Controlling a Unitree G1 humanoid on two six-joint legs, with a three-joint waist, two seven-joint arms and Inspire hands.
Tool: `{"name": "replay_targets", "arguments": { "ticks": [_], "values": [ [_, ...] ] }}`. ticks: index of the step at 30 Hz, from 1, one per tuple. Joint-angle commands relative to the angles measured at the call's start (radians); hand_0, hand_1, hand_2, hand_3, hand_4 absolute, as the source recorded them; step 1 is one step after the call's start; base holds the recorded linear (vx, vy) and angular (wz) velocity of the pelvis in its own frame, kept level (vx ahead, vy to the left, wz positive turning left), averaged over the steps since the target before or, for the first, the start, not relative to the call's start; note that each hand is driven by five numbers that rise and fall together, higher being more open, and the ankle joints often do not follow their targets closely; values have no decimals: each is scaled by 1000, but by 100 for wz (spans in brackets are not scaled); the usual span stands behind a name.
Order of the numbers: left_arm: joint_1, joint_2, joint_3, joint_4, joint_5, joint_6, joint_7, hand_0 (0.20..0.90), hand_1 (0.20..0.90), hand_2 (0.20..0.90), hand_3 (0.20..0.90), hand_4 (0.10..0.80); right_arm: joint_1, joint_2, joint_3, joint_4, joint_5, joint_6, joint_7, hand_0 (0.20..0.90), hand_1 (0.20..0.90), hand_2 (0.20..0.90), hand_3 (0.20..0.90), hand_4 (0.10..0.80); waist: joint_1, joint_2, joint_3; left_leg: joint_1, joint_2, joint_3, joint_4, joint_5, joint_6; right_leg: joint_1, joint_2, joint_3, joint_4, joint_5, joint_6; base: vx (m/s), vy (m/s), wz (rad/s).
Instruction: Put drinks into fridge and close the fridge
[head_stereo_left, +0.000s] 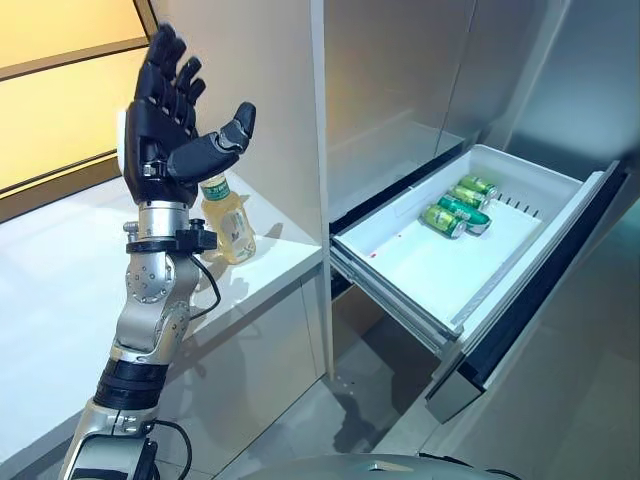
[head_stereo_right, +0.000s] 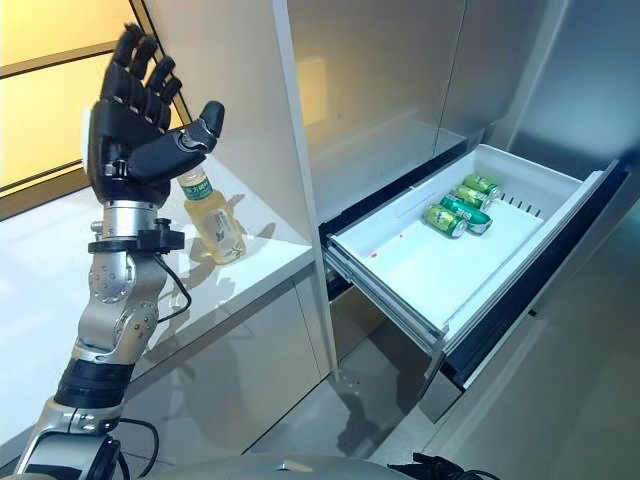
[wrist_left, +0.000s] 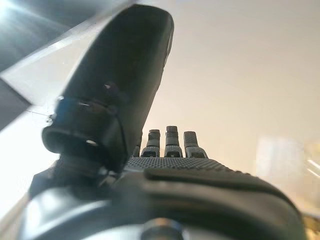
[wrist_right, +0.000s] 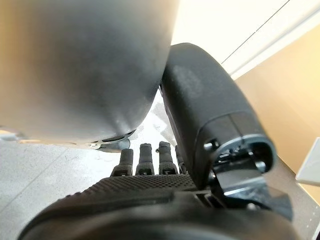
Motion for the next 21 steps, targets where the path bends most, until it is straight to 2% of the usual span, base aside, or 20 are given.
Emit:
{"name": "replay_targets", "arguments": {
  "ticks": [1, 8, 21],
  "values": [
    [-61, 19, 39, -32, 66, -64, 31, 900, 900, 900, 900, 800, -31, 11, 12, 7, -34, 11, 7, 900, 900, 900, 900, 800, 12, -2, 18, -31, -51, -15, 46, -101, 49, -85, 53, 0, 123, -75, -13, 2, 6, 12],
    [-43, 31, 47, 8, 120, -48, 78, 900, 900, 900, 900, 800, -31, 7, 3, -3, -48, 26, 10, 900, 900, 900, 900, 800, 12, 0, 23, -30, -50, -12, 49, -103, 49, -87, 51, -3, 131, -80, -12, 5, 9, 7],
    [-25, 21, 33, 66, 108, 0, 34, 900, 900, 900, 900, 800, -29, 2, -6, -23, -67, 41, 17, 900, 900, 900, 900, 800, 5, 0, 35, -27, -48, 0, 54, -106, 49, -88, 52, 1, 139, -82, -7, 0, 0, 0]
  ]
}}
